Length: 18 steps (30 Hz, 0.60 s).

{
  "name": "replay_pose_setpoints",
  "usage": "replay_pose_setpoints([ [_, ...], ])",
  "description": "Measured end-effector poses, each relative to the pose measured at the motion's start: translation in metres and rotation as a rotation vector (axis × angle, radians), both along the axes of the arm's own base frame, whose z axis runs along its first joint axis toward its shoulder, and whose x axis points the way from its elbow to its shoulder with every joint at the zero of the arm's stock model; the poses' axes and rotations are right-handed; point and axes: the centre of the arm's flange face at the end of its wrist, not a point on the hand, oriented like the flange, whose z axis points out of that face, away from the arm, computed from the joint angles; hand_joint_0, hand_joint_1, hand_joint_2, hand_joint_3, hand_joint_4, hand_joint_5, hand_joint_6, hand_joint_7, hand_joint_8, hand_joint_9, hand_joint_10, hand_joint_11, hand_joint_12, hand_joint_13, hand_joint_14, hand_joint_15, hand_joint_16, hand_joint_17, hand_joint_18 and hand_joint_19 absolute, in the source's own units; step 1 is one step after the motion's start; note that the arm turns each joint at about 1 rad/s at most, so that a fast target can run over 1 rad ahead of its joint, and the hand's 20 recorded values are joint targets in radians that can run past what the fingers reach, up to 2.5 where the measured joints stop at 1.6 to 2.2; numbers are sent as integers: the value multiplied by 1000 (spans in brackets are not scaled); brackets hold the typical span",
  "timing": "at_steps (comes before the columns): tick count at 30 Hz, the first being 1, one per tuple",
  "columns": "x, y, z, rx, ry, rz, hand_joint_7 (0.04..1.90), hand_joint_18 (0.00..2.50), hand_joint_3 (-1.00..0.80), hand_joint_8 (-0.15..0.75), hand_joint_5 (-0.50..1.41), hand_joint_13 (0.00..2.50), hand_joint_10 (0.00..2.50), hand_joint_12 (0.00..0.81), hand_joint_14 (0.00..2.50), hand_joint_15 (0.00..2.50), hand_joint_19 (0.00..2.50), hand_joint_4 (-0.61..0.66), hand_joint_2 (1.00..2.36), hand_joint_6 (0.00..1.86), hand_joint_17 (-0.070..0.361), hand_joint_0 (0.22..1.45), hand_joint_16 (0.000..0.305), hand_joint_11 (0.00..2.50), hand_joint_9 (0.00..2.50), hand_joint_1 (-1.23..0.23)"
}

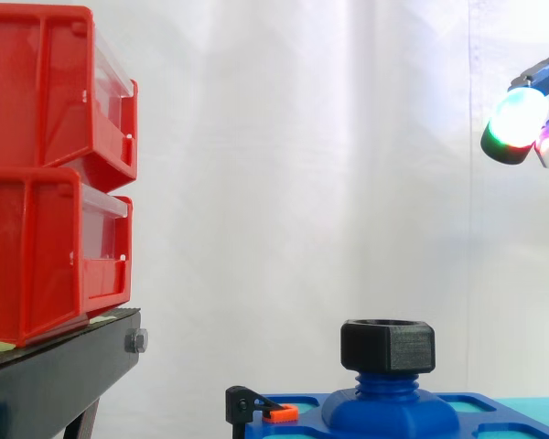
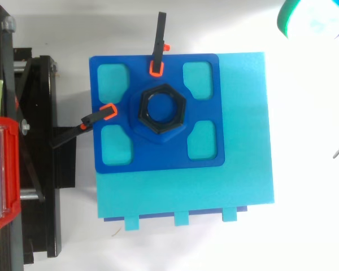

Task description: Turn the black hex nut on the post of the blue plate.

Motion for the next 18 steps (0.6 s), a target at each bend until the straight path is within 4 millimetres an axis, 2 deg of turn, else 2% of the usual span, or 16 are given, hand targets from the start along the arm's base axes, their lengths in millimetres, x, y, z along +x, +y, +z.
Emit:
replay_pose_setpoints([
  [18,0,0,0,0,0,0,854,813,-482,348,-219,1063,10,409,19,807,673,184,1002,503,148,537,66,328,695,-499],
])
